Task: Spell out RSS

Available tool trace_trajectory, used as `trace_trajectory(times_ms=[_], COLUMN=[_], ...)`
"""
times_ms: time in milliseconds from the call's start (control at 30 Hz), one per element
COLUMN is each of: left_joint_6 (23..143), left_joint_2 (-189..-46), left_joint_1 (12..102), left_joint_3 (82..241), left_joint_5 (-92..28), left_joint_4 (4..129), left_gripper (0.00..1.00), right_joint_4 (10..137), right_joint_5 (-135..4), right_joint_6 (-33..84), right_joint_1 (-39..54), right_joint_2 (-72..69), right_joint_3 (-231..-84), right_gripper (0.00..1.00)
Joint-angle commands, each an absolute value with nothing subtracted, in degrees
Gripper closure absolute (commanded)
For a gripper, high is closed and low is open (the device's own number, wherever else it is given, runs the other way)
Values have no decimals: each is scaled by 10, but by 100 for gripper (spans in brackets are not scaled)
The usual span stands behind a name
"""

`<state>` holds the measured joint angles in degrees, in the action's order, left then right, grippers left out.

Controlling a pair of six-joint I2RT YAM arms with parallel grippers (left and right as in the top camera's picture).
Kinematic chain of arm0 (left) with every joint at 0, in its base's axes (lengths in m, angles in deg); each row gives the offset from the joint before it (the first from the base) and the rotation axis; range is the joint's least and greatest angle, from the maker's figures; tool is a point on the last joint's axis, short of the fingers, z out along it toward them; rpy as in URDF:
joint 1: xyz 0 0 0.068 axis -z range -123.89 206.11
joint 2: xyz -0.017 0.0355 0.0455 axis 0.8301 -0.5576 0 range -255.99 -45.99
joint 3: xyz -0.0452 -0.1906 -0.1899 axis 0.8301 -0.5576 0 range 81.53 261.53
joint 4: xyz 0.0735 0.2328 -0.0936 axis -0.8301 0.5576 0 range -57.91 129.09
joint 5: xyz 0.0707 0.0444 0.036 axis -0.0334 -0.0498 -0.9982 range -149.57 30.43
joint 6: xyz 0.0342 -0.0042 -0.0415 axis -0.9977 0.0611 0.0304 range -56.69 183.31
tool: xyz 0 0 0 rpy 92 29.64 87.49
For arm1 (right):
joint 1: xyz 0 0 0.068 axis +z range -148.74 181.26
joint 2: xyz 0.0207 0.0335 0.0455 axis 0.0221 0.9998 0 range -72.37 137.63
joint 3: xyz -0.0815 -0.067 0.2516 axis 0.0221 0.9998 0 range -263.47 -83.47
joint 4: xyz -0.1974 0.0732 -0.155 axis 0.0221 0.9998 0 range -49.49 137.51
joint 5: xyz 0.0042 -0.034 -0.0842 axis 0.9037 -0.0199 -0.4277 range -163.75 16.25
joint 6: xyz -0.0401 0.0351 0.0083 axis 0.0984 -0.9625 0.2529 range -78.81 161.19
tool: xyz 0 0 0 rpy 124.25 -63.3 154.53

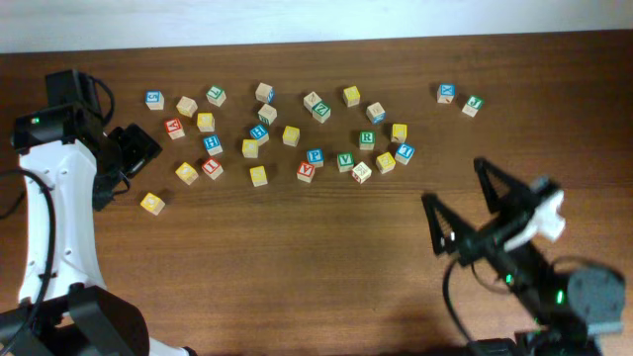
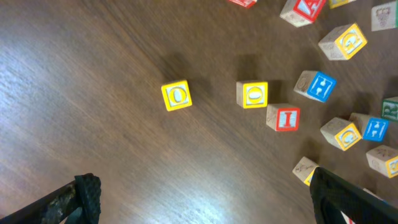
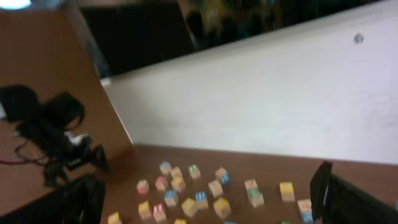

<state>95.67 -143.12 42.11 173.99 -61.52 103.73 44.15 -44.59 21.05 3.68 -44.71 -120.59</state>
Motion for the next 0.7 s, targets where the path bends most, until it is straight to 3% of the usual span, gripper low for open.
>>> trace_trajectory(times_ms=[0,100,167,233,333,467,567,667], left_joint_6=[950,950,950,950,950,950,950,950], left_joint_2=[-1437,-1437,-1437,-1437,-1437,-1437,-1437,-1437], left_joint_1=[419,419,419,419,419,419,419,419], left_joint_3=[1740,1740,1740,1740,1740,1740,1740,1740], left_joint_5=[-620,-620,-620,-620,-620,-620,-620,-620], left_joint_4=[1038,1038,1038,1038,1038,1038,1038,1038], left_gripper=[1,1,1,1,1,1,1,1], right_joint_4=[574,704,703,692,675,664,829,1072], right_joint_5=[-448,-408,-222,-168,-263,-370,-502,-640], right_joint_6=[245,245,238,225,97,80,102,140], right_joint_1=[34,34,34,36,75,204,273,309], right_joint_2=[-330,-201,-163,-131,-33,109,199,311], right_joint_3=[-1334,-1433,-1437,-1437,-1437,-1456,-1587,-1803], right_gripper=[2,2,2,2,1,4,4,3])
